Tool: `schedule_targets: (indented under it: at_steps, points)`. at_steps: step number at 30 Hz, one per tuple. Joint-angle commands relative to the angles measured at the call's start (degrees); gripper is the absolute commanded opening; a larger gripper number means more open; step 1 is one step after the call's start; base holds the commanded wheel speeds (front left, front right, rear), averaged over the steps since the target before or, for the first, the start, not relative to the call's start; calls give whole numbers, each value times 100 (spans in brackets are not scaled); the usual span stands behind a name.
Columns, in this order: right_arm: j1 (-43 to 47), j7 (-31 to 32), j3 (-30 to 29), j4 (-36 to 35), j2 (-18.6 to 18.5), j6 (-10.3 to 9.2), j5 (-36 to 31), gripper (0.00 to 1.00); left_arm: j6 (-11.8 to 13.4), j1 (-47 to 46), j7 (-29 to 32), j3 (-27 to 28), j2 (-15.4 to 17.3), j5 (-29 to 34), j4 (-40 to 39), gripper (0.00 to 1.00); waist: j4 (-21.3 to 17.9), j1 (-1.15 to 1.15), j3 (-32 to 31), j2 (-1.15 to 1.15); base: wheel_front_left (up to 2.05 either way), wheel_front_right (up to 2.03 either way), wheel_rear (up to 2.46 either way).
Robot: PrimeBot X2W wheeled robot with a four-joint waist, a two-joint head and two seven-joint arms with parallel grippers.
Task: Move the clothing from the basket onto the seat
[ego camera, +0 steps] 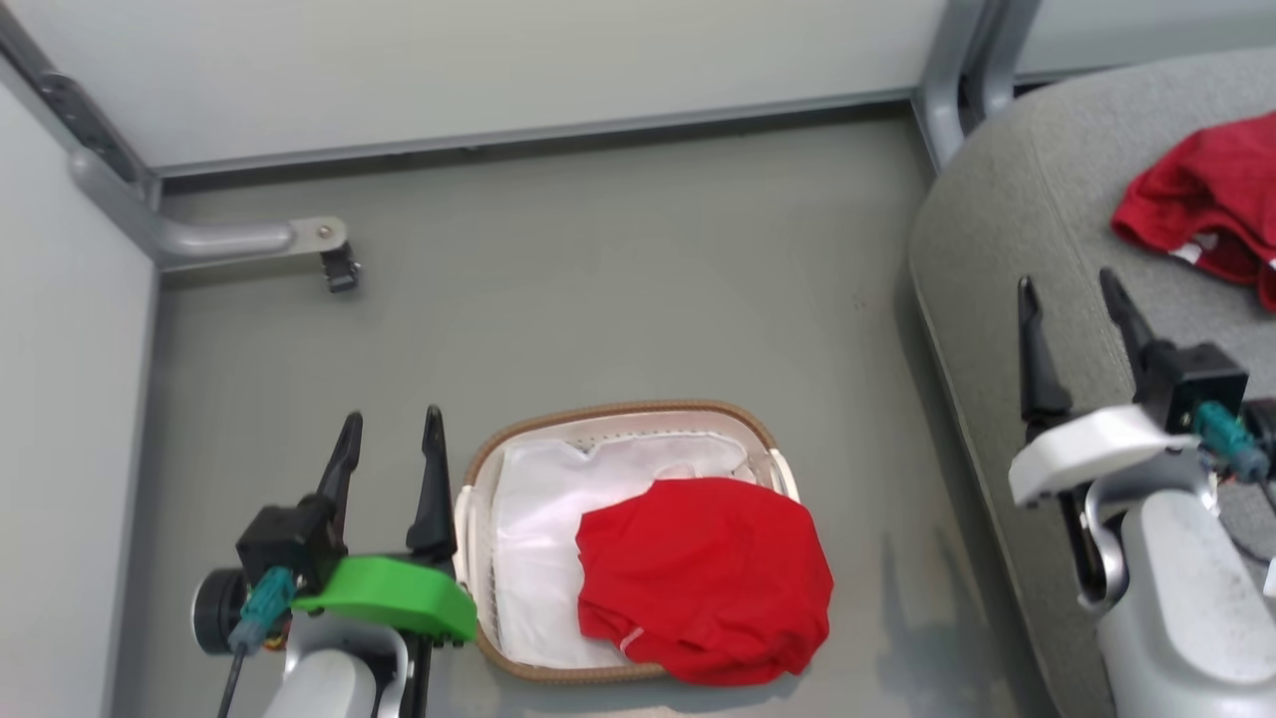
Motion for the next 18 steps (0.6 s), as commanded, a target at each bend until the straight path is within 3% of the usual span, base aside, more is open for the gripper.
schedule_targets:
  at_steps: [1, 10, 18]
  points:
    - [217, -11, -1, -89, 47, -8, -2, 100, -48, 179, -4, 100, -64, 70, -3, 100, 300, 0, -308, 0, 0, 0, 0]
    - [1121, -11, 372, -470, 246, -8, -178, 100, -294, 875, -4, 675, -249, 331, 27, 100, 343, 0, -566, 0, 0, 0, 0]
    - [1520, -11, 751, -539, 255, -8, 321, 100, -430, 1169, -4, 1001, -417, 483, 40, 100, 255, 0, -730, 0, 0, 0, 0]
